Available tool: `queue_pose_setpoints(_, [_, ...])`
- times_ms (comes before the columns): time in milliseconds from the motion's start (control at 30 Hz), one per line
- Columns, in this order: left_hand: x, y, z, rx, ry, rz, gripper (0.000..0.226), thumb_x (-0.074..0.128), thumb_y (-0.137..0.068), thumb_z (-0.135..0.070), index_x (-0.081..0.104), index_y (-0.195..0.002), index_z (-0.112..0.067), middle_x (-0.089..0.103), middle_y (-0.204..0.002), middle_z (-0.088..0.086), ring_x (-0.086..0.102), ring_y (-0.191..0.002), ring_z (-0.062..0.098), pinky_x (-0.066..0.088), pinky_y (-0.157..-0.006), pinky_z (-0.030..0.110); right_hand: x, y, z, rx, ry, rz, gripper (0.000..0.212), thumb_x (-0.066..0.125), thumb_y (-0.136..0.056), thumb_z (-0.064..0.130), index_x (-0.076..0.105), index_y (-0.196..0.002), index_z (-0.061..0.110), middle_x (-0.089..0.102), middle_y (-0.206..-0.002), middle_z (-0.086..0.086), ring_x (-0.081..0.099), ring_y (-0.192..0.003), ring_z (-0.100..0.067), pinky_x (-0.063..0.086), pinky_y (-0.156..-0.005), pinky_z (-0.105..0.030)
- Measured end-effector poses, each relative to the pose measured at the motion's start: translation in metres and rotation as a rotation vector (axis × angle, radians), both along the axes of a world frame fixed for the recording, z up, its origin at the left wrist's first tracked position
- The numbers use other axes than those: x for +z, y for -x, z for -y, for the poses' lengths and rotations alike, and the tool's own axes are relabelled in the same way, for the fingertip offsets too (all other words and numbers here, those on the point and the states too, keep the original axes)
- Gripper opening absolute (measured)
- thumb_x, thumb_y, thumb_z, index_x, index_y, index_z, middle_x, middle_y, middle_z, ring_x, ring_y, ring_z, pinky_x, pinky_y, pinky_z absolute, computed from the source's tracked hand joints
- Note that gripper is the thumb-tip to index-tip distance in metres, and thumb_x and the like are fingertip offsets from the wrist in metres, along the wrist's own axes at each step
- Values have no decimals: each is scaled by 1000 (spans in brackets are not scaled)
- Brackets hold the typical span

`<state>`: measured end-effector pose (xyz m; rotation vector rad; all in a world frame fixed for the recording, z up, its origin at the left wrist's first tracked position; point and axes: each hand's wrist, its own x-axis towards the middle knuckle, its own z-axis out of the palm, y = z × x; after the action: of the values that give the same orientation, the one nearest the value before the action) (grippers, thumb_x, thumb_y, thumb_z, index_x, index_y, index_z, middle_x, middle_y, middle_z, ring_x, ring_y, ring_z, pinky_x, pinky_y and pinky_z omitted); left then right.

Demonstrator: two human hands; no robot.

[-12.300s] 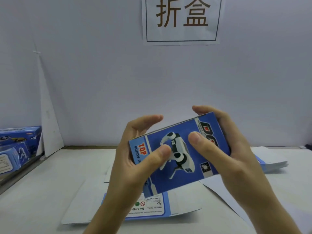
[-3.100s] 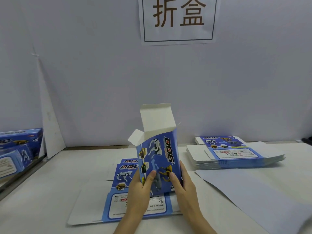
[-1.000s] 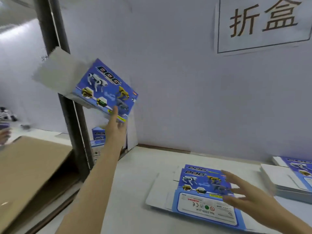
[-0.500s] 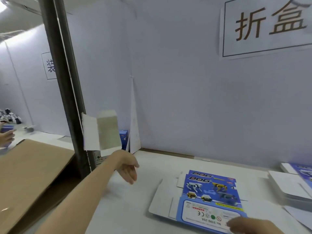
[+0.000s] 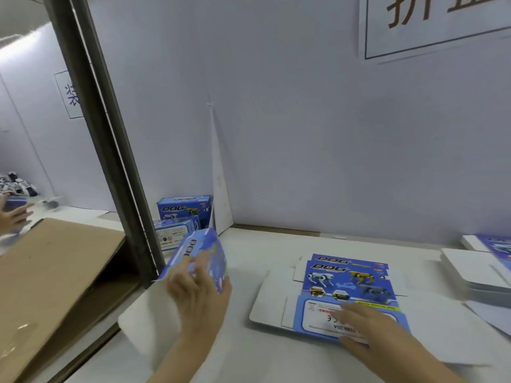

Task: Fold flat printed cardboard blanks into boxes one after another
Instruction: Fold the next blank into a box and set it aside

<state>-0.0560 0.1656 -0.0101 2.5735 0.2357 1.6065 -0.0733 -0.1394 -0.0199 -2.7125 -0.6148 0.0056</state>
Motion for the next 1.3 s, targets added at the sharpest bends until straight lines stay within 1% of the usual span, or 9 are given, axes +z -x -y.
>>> queue_pose_setpoints(167, [0,20,-26,143,190,-181,103,91,-56,-16,36,-141,4,25,-140,37,28,-129,53,27,-104,66,-23,-2,-8,-9,39,114,60,39,-95,57,20,-149,42,1,-159,18,2,-147,-6,3,-118,-26])
queue_pose_setpoints(367, [32,31,-76,231,758,-419,85,70,-81,-47,30,-146,-10,56,-128,23,51,-115,45,44,-90,51,-20,10,-13,-16,153,286,40,68,-65,69,74,-95,44,71,-106,17,69,-95,-2,55,-74,-22])
queue_pose_setpoints(500, [35,35,-77,147,738,-890,58,57,-82,-65,60,-112,-16,63,-101,10,68,-77,32,55,-65,32,-24,6,-12,-13,163,295,59,68,-75,62,55,-129,44,38,-145,17,40,-134,-3,30,-112,-28])
queue_pose_setpoints(633, [33,43,-76,-199,880,-1270,72,78,-73,-48,30,-127,-46,50,-124,-2,63,-92,17,56,-57,27,-19,5,-13,-27,125,181,59,56,-86,61,39,-141,46,14,-152,19,24,-143,-3,10,-116,-23])
queue_pose_setpoints(767, [22,34,-65,-121,610,-988,43,51,-97,-26,42,-138,-24,60,-100,6,66,-67,26,51,-45,29,-34,-2,-9,-31,122,231,57,39,-95,57,21,-148,45,2,-159,15,5,-148,-6,-19,-111,-27])
queue_pose_setpoints(900, [65,22,-73,-66,829,-799,22,49,-98,-13,61,-105,4,68,-58,15,66,-48,33,49,-39,27,-10,7,-15,-75,174,140,55,13,-99,56,65,-115,47,56,-133,14,58,-117,-3,40,-104,-26])
queue_pose_setpoints(1033, [126,-16,-76,-86,1007,-804,43,61,-93,-20,46,-131,-8,61,-114,11,64,-102,28,58,-77,30,-17,3,-14,-78,144,182,75,-6,-96,54,68,-108,49,63,-124,15,62,-112,-4,45,-97,-22])
queue_pose_setpoints(1133, [161,-49,-74,-386,1371,-496,24,51,-98,-15,48,-117,-1,58,-110,19,62,-89,31,57,-53,31,-21,5,-12,-19,134,234,82,-9,-98,47,73,-90,50,72,-99,21,70,-87,1,55,-70,-20])
queue_pose_setpoints(1300, [146,-77,-15,-586,932,-543,66,52,-92,-31,28,-148,-5,34,-150,20,39,-134,36,37,-109,43,-23,5,-9,-3,230,294,82,-7,-99,49,75,-90,46,72,-101,20,24,-140,4,13,-113,-19])
